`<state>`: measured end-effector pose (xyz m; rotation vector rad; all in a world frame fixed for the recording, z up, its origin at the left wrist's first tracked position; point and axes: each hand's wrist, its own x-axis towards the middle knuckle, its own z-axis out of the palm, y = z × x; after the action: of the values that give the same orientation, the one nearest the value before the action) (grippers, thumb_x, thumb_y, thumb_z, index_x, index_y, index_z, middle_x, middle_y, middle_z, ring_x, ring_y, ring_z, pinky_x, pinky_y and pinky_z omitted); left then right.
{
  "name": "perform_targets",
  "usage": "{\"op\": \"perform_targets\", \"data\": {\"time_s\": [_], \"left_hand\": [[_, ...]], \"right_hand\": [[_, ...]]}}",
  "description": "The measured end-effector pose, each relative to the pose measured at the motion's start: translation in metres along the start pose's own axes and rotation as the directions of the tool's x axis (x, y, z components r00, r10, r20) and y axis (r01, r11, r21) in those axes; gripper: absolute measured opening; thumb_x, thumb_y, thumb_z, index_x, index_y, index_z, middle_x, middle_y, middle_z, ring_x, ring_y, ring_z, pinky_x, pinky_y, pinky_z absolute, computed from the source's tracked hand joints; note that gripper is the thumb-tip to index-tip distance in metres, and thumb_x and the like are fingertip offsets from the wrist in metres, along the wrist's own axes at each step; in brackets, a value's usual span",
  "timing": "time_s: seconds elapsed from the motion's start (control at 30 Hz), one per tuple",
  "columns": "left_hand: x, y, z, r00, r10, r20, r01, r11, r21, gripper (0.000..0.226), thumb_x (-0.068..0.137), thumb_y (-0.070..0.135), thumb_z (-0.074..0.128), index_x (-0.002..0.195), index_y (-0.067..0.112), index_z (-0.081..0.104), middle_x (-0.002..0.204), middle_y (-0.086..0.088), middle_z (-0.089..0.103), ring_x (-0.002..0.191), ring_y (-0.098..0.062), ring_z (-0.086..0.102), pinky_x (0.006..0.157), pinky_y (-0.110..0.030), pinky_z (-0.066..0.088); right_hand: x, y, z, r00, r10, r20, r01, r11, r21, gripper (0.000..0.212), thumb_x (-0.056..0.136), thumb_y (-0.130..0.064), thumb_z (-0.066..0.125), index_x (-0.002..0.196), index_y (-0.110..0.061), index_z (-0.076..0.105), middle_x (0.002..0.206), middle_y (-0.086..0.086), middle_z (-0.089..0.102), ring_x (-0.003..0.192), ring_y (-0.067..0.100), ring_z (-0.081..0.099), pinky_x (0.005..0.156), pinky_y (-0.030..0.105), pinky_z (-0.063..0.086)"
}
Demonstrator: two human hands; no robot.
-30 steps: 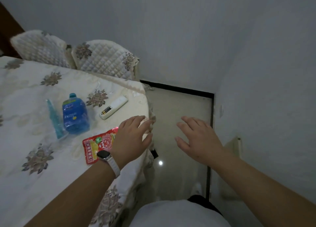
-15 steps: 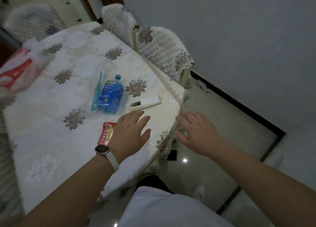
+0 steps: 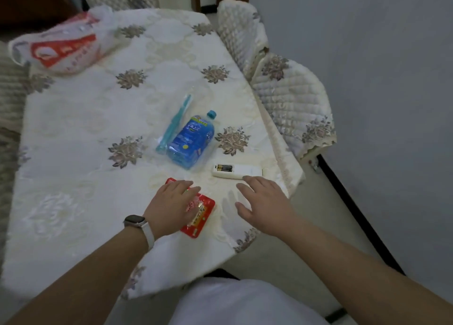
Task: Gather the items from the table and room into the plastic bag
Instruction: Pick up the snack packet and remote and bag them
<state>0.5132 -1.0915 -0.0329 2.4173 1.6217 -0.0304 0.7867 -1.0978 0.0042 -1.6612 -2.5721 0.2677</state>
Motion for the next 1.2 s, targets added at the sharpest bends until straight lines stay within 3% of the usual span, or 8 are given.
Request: {"op": "perform_targets", "data": {"time_s": [0.17,0.33,0.5,0.63,0.73,1.0,1.1,1.2], "left_hand": [[0.029,-0.028,0.020,0.991,-0.072,0.110,0.082,0.992,-0.091,0.064,0.089,0.063,0.039,0.144,0.031,0.043,0.150,0.001,0.044,0.140,-0.021,0.035,0.116,-0.043,0.022],[0.026,-0.042,0.029,0.972,-0.055,0.230,0.071,0.995,-0.063,0.080,0.078,0.068,0.057,0.147,0.036,0.033,0.154,0.005,0.034,0.144,-0.020,0.025,0.119,-0.046,0.010],[0.012,-0.047,0.035,0.963,-0.161,0.216,0.177,0.983,-0.057,0.089,0.069,0.077,0.061,0.141,0.029,0.041,0.128,0.000,0.047,0.122,-0.023,0.042,0.114,-0.044,0.023],[0.001,-0.043,0.038,0.932,-0.303,0.197,0.329,0.937,-0.116,0.082,0.065,0.078,0.066,0.125,0.026,0.048,0.108,0.002,0.048,0.097,-0.018,0.047,0.092,-0.036,0.038],[-0.001,-0.036,0.033,0.916,-0.360,0.176,0.386,0.911,-0.147,0.069,0.066,0.075,0.068,0.109,0.023,0.051,0.096,0.006,0.043,0.079,-0.015,0.041,0.075,-0.032,0.036],[-0.013,-0.005,0.013,0.820,-0.531,0.212,0.568,0.800,-0.192,0.040,0.083,0.058,0.065,0.097,0.026,0.046,0.086,0.006,0.063,0.075,-0.017,0.061,0.069,-0.033,0.051],[-0.021,0.004,0.000,0.720,-0.661,0.211,0.693,0.671,-0.262,0.034,0.085,0.053,0.065,0.094,0.025,0.048,0.082,0.005,0.064,0.075,-0.018,0.061,0.067,-0.033,0.049],[-0.037,0.013,-0.012,0.544,-0.804,0.241,0.782,0.381,-0.493,0.028,0.084,0.046,0.070,0.088,0.027,0.050,0.082,0.008,0.066,0.072,-0.014,0.065,0.066,-0.036,0.057]], "right_hand": [[0.032,0.013,0.017,0.997,0.045,0.062,-0.041,0.998,-0.056,0.052,0.085,-0.048,0.047,0.122,-0.014,0.062,0.129,0.008,0.060,0.113,0.029,0.057,0.089,0.041,0.048],[0.062,0.022,0.034,0.987,0.063,0.145,-0.050,0.994,-0.094,0.052,0.087,-0.045,0.056,0.129,-0.014,0.056,0.131,0.008,0.056,0.113,0.030,0.055,0.086,0.043,0.047],[0.098,0.033,0.049,0.971,0.065,0.229,-0.046,0.995,-0.088,0.062,0.090,-0.043,0.056,0.142,-0.013,0.042,0.144,0.009,0.044,0.124,0.030,0.045,0.096,0.042,0.042],[0.114,0.035,0.061,0.954,0.079,0.290,-0.055,0.994,-0.089,0.064,0.088,-0.045,0.058,0.141,-0.015,0.040,0.134,0.007,0.048,0.117,0.029,0.048,0.092,0.040,0.043],[0.120,0.035,0.066,0.947,0.093,0.309,-0.060,0.992,-0.113,0.063,0.088,-0.044,0.060,0.141,-0.015,0.039,0.124,0.010,0.049,0.109,0.030,0.050,0.085,0.040,0.045],[0.130,0.047,0.059,0.917,0.036,0.398,-0.045,0.999,0.013,0.065,0.084,-0.049,0.064,0.136,-0.017,0.042,0.123,0.006,0.047,0.115,0.027,0.047,0.085,0.039,0.048],[0.135,0.046,0.057,0.912,-0.033,0.409,0.013,0.999,0.051,0.066,0.082,-0.051,0.064,0.134,-0.016,0.045,0.123,0.005,0.049,0.114,0.026,0.049,0.084,0.037,0.047],[0.140,0.035,0.056,0.899,-0.118,0.422,0.070,0.989,0.127,0.066,0.079,-0.055,0.065,0.130,-0.017,0.048,0.119,0.004,0.053,0.109,0.024,0.053,0.082,0.036,0.048]]}}
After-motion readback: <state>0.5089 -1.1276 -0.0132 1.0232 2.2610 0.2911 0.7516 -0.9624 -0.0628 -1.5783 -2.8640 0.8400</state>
